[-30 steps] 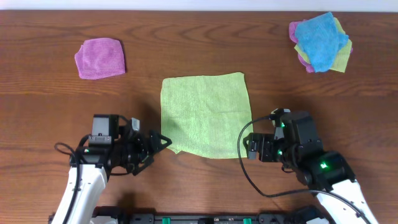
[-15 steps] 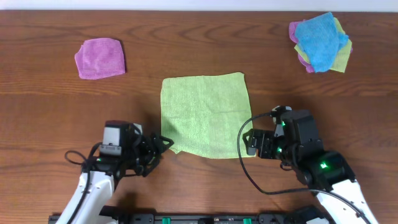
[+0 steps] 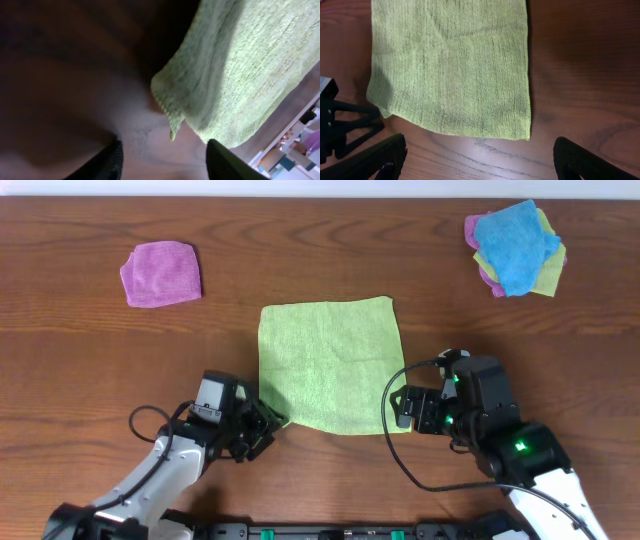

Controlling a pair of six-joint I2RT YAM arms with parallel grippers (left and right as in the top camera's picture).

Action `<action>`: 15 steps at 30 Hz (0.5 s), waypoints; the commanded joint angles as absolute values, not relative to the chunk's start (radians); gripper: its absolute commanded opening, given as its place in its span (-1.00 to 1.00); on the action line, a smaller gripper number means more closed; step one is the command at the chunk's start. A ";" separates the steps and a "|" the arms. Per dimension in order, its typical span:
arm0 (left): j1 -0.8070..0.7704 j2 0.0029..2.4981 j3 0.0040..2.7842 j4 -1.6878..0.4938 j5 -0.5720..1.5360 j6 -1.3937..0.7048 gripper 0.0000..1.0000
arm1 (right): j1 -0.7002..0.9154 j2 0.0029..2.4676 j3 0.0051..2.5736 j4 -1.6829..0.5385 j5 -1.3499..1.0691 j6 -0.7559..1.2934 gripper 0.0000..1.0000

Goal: Fold the cloth
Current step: 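Grasp the near corners of the green cloth with both grippers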

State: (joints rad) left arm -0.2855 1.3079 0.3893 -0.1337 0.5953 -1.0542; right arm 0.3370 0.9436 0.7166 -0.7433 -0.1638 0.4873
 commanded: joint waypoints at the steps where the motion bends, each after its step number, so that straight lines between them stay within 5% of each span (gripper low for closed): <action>1: -0.290 1.347 0.384 -0.115 0.569 -1.068 0.01 | 0.339 0.942 0.714 -0.744 -0.165 0.501 0.88; 15: -0.324 1.436 0.384 -0.022 0.546 -1.079 -0.47 | 0.339 0.942 0.714 -0.744 -0.167 0.501 0.89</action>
